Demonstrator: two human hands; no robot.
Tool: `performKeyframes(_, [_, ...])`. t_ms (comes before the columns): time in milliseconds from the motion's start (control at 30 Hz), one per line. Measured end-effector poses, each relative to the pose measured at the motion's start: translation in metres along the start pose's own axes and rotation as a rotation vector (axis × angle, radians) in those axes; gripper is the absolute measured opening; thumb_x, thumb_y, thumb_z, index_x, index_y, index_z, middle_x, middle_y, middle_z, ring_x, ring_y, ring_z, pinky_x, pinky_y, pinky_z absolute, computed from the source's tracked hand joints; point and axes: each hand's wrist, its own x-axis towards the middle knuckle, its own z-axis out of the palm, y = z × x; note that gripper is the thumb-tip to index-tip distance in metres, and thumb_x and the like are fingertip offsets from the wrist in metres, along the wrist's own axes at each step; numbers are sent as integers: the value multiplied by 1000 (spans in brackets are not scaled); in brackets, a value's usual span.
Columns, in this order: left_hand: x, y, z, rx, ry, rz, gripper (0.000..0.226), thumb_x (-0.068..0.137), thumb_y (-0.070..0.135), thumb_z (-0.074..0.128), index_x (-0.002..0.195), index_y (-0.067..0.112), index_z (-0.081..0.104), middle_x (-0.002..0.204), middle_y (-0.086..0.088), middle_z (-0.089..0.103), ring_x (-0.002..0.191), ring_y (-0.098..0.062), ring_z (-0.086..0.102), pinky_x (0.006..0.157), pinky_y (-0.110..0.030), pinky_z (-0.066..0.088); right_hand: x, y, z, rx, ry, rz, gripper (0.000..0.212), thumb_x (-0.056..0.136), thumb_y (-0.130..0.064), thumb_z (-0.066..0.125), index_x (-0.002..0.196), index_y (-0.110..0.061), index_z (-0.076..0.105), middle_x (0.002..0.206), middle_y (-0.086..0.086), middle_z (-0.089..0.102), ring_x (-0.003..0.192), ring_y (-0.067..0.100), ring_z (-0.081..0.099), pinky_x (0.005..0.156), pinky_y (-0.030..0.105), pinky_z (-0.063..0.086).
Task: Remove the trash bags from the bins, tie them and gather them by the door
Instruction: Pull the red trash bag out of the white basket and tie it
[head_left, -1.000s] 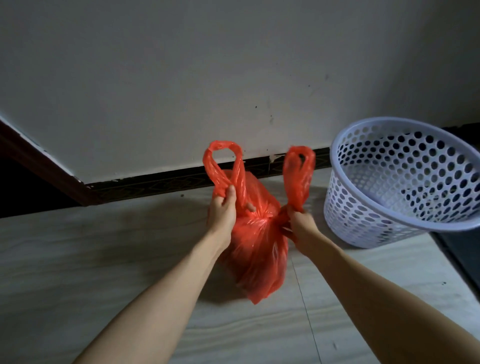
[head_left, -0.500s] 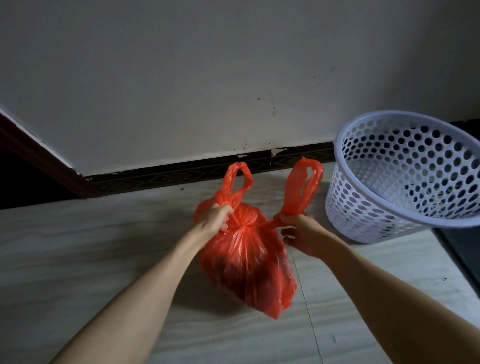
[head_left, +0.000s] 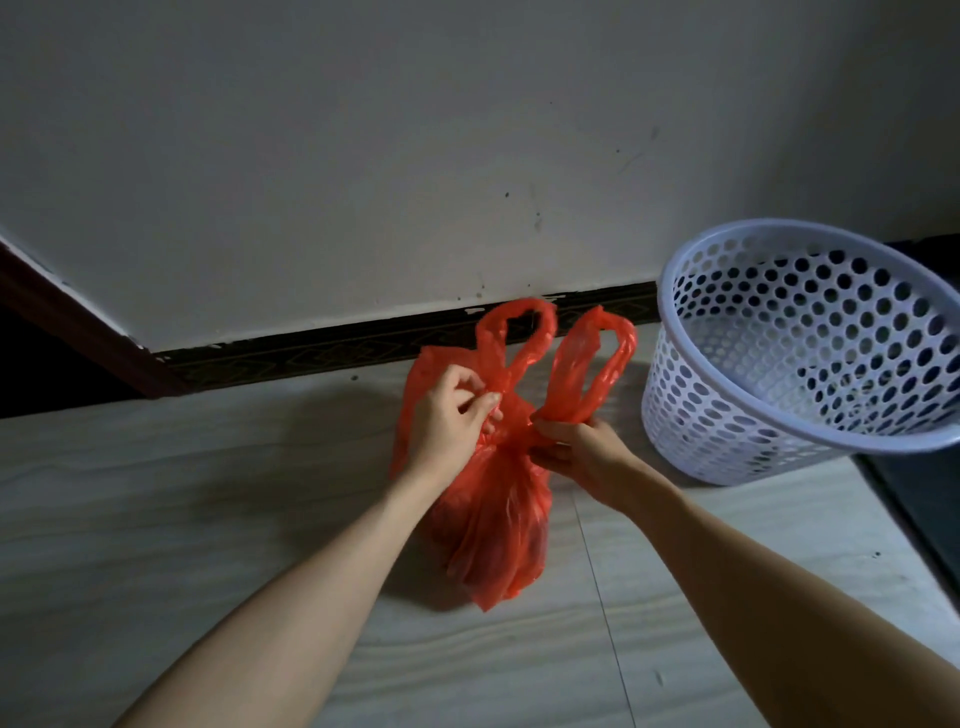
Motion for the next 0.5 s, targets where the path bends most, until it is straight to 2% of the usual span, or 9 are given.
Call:
performKeyframes(100, [1, 4, 7, 189, 63, 89, 17, 84, 8, 62, 74, 17, 52, 57, 6, 59, 46, 0, 50, 51, -20, 38, -1, -1, -4, 8, -34, -2, 9, 88, -7, 52, 94, -7, 58, 83, 9, 69, 77, 21, 66, 66, 27, 56])
performKeyframes(133, [0, 1, 7, 276, 82, 112, 9, 84, 10, 62, 77, 13, 58, 60, 3, 61, 52, -1, 54, 55, -22, 38, -2, -2, -6, -17, -28, -1, 8, 88, -9, 52, 92, -9, 59, 80, 7, 70, 76, 21, 67, 69, 28, 53])
performKeyframes(167, [-1, -4, 5, 368, 80, 122, 5, 85, 12, 61, 81, 8, 63, 68, -5, 66, 62, -10, 60, 62, -26, 40, -3, -2, -8, -65, -4, -3, 7, 88, -11, 53, 88, -11, 61, 77, 5, 71, 74, 19, 66, 71, 29, 50])
performKeyframes(233, [-4, -17, 2, 566, -9, 136, 18, 90, 14, 55, 98, 5, 68, 92, -16, 69, 88, -29, 65, 78, -32, 43, -4, -3, -12, -163, 76, -38, 6, 85, -12, 57, 80, -15, 61, 73, 4, 68, 68, 17, 61, 66, 28, 42])
performKeyframes(333, [-13, -14, 4, 764, -272, 93, 41, 94, 27, 44, 131, 10, 48, 115, -13, 55, 108, -32, 56, 90, -36, 42, -3, -8, -11, -129, 159, -134, 9, 82, -8, 62, 73, -12, 61, 68, 7, 64, 60, 17, 56, 56, 24, 42])
performKeyframes(400, [-17, -4, 12, 940, -352, 80, 56, 89, 45, 45, 136, 14, 38, 119, -12, 48, 112, -33, 51, 93, -37, 40, -2, -14, -7, -42, 127, -163, 10, 82, -6, 63, 72, -9, 61, 60, 5, 66, 53, 14, 58, 50, 20, 45])
performKeyframes(467, [-19, 1, 19, 1058, -308, 34, 61, 88, 55, 42, 132, 13, 43, 121, -16, 50, 113, -35, 51, 94, -38, 39, -5, -22, 1, 3, 12, -159, 8, 83, -8, 61, 76, -9, 64, 57, 1, 68, 51, 10, 60, 48, 18, 44])
performKeyframes(500, [-19, 3, 21, 1085, -268, 17, 56, 90, 53, 38, 125, 11, 50, 121, -18, 54, 112, -36, 53, 92, -39, 41, -5, -25, 5, -7, -38, -159, 9, 85, -8, 58, 81, -11, 65, 61, 0, 68, 53, 9, 59, 49, 18, 43])
